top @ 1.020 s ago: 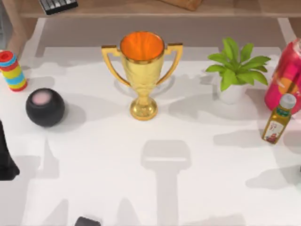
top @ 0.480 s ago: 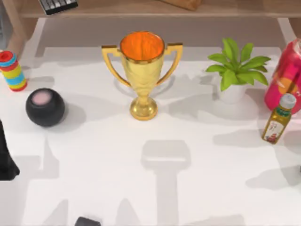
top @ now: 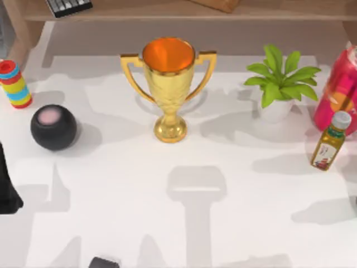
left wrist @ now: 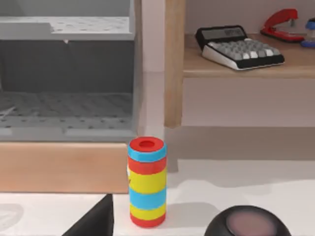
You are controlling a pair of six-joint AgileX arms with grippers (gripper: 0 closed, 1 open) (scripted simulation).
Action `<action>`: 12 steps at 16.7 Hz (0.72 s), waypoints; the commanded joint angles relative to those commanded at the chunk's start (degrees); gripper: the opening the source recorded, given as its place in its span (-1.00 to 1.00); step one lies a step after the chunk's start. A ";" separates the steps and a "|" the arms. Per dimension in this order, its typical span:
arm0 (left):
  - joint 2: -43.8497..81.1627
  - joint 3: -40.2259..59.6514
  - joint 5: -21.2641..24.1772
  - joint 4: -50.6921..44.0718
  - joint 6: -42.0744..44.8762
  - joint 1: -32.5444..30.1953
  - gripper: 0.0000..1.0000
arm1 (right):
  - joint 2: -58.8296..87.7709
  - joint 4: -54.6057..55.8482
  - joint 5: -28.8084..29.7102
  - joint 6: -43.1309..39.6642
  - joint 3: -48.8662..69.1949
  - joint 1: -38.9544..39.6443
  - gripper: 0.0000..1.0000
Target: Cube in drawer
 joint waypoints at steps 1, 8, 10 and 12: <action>0.00 0.00 0.00 0.00 0.00 0.00 1.00 | 0.64 -4.89 0.00 -0.88 3.05 -2.63 -1.00; 0.00 0.00 0.00 0.00 0.00 0.00 1.00 | 16.23 -40.77 -3.33 -9.62 21.84 -17.11 -1.00; 0.00 0.00 0.00 0.00 0.00 0.00 1.00 | 23.98 -49.33 -5.62 -12.21 26.15 -18.95 -1.00; 0.00 0.00 0.00 0.00 0.00 0.00 1.00 | 32.19 -56.57 -8.28 -14.49 30.10 -19.95 -1.00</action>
